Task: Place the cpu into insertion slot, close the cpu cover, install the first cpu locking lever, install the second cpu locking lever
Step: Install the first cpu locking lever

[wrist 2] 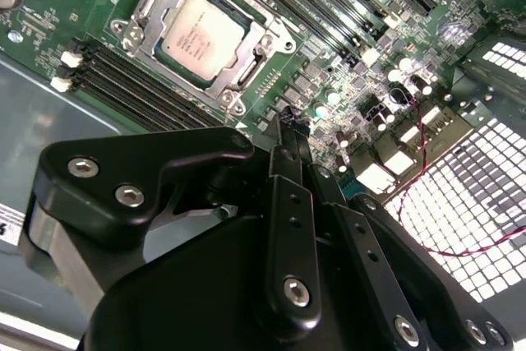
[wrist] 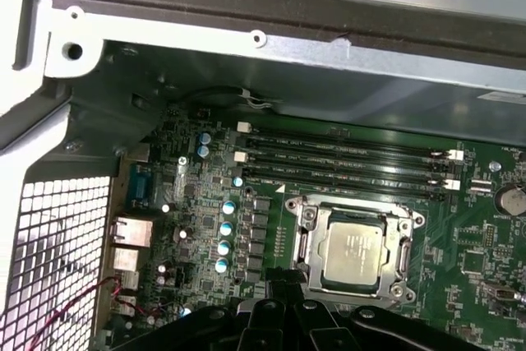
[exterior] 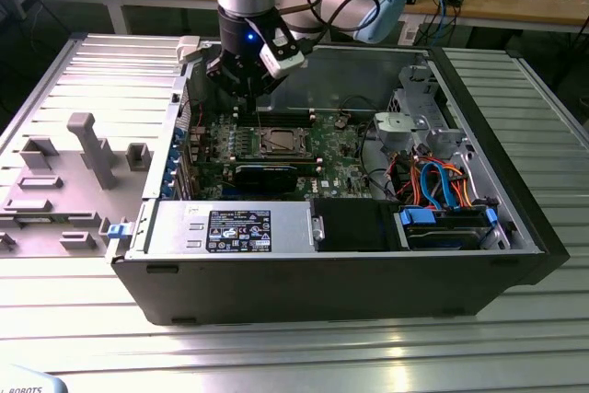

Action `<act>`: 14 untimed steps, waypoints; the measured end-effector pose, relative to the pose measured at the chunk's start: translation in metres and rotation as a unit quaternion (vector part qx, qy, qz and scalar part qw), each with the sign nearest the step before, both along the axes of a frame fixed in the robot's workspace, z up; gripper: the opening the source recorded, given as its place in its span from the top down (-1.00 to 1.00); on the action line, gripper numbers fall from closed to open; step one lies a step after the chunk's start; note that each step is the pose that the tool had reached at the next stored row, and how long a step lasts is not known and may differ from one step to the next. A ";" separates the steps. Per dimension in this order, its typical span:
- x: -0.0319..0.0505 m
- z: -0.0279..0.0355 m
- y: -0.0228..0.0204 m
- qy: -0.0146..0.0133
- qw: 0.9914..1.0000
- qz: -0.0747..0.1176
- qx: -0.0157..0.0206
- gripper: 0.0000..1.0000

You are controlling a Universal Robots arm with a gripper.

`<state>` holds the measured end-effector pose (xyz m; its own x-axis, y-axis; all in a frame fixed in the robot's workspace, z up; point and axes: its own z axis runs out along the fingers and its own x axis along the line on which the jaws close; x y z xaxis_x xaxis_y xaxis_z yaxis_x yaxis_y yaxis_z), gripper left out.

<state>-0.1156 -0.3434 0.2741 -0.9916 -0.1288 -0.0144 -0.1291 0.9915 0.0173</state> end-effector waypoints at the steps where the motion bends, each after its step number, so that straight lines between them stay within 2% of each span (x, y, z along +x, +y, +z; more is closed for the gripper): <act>1: 0.0000 -0.0012 0.0001 0.000 1.000 -0.001 0.000 0.79; 5: 0.0000 -0.0030 0.0003 0.000 1.000 -0.028 0.000 0.79; 14: -0.0001 -0.0035 0.0005 0.000 1.000 -0.030 0.000 0.79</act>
<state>-0.1157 -0.3430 0.2706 -0.9975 -0.0699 -0.0145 -0.0701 0.9974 0.0173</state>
